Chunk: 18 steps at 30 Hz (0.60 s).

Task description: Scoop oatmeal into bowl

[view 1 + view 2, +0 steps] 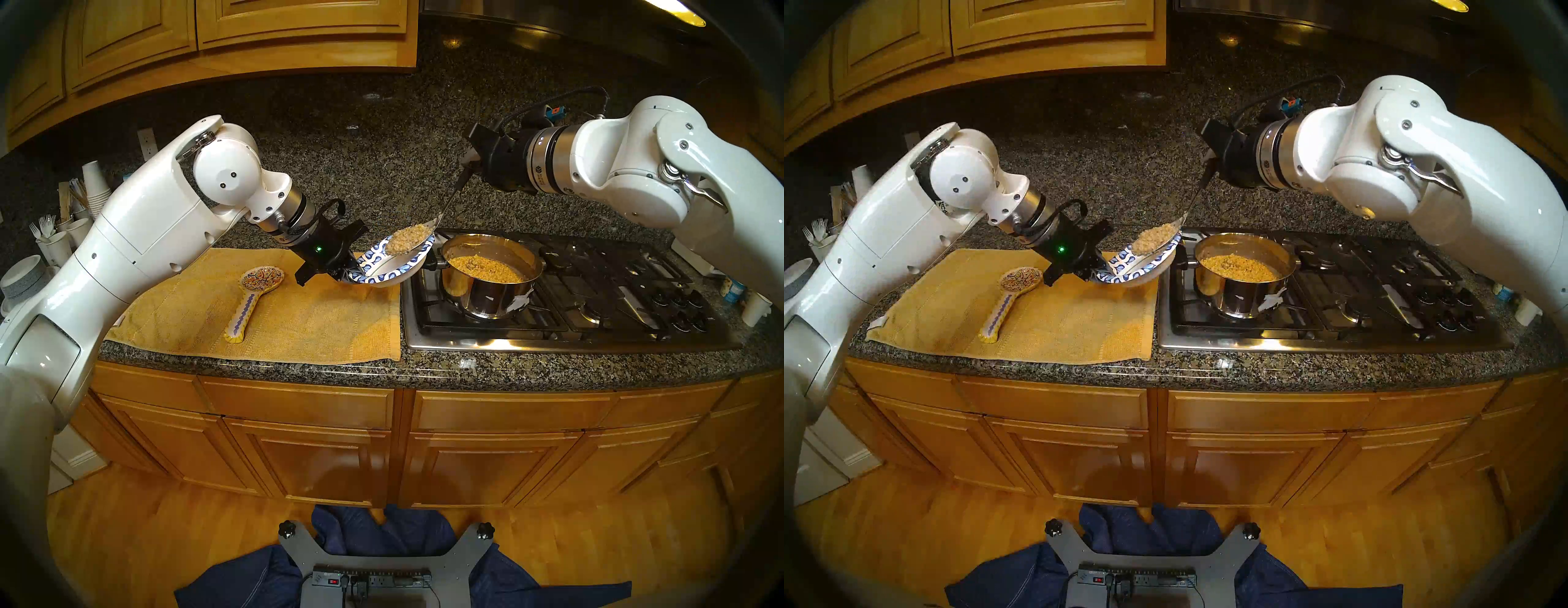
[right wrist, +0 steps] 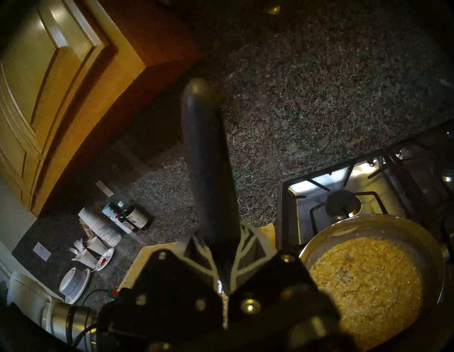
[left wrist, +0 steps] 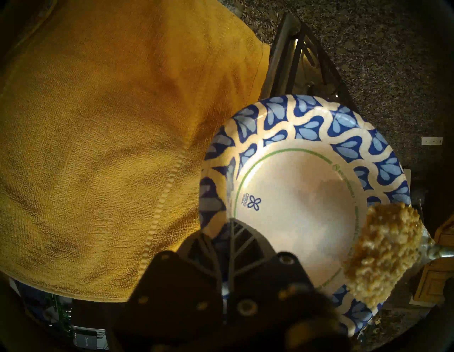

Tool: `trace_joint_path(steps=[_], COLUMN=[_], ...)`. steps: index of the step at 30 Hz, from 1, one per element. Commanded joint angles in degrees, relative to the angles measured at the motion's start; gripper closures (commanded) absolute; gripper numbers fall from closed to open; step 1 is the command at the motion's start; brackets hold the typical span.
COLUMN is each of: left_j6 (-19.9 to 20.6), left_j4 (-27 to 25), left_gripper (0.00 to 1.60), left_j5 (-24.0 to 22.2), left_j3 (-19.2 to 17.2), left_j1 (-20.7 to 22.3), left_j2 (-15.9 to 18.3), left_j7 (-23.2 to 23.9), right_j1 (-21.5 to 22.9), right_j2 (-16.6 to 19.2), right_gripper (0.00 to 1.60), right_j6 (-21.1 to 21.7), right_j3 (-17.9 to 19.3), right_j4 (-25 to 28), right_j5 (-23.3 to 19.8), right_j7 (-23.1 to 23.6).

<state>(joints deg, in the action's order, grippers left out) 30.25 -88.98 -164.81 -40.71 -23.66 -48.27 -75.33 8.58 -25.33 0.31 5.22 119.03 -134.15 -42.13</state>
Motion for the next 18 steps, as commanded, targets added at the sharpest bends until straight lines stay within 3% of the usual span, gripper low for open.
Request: trace_joint_path(steps=[1, 14, 18], left_j6=[0.02, -0.01, 0.0], left_j4=[-0.25, -0.29, -0.32], left_gripper=[1.6, 1.6, 1.6], left_j5=[-0.19, -0.19, -0.19], left_j3=[-0.44, 0.01, 0.19], left_j1=[2.47, 2.68, 2.74], left_j2=[-0.05, 0.17, 0.28], left_j7=[-4.19, -3.65, -3.28], right_j1=[2.17, 2.51, 2.98], right_j2=[-0.35, 0.88, 1.67], right_gripper=[1.6, 1.6, 1.6], right_j6=[-1.73, -0.8, -0.36], right_j3=[1.73, 0.84, -0.04], right_j4=[0.34, 5.01, 7.54], right_j5=[3.84, 11.29, 17.5], right_j7=[1.19, 4.56, 5.33])
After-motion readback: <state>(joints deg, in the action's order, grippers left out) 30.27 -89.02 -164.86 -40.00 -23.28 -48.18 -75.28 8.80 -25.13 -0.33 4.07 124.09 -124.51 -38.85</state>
